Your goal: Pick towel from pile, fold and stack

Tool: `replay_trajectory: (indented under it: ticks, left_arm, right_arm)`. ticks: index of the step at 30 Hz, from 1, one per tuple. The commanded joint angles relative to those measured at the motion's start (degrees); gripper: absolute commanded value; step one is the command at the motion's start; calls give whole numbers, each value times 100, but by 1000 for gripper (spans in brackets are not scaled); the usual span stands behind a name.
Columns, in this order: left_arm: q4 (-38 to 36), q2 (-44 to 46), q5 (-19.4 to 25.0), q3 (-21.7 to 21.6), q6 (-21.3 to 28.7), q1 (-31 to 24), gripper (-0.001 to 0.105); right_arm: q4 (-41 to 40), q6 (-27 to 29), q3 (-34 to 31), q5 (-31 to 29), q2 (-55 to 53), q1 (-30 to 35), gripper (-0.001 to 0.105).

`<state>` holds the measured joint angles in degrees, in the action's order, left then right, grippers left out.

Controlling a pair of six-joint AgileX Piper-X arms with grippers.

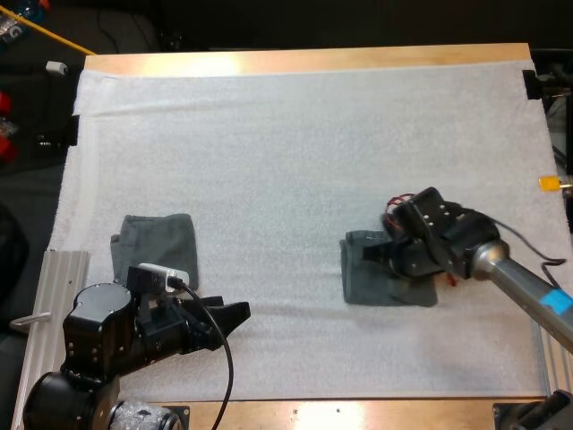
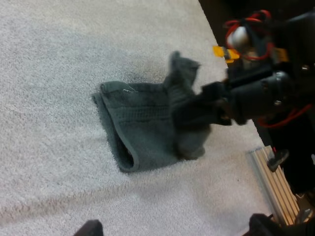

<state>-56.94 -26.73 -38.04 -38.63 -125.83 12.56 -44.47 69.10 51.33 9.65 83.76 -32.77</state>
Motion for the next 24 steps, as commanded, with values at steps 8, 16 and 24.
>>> replay_trajectory:
  ticks: [8,16,24]
  left_arm:
    - [-154,10,-77,-33,146,-8,58]
    - [-153,10,-128,-33,190,-8,58]
    - [-153,10,-128,-33,190,-8,58]
  right_arm:
    - [518,-251,2,572,409,-8,15]
    - [603,-72,2,895,411,-31,83]
    - [801,-85,2,1036,411,-612,71]
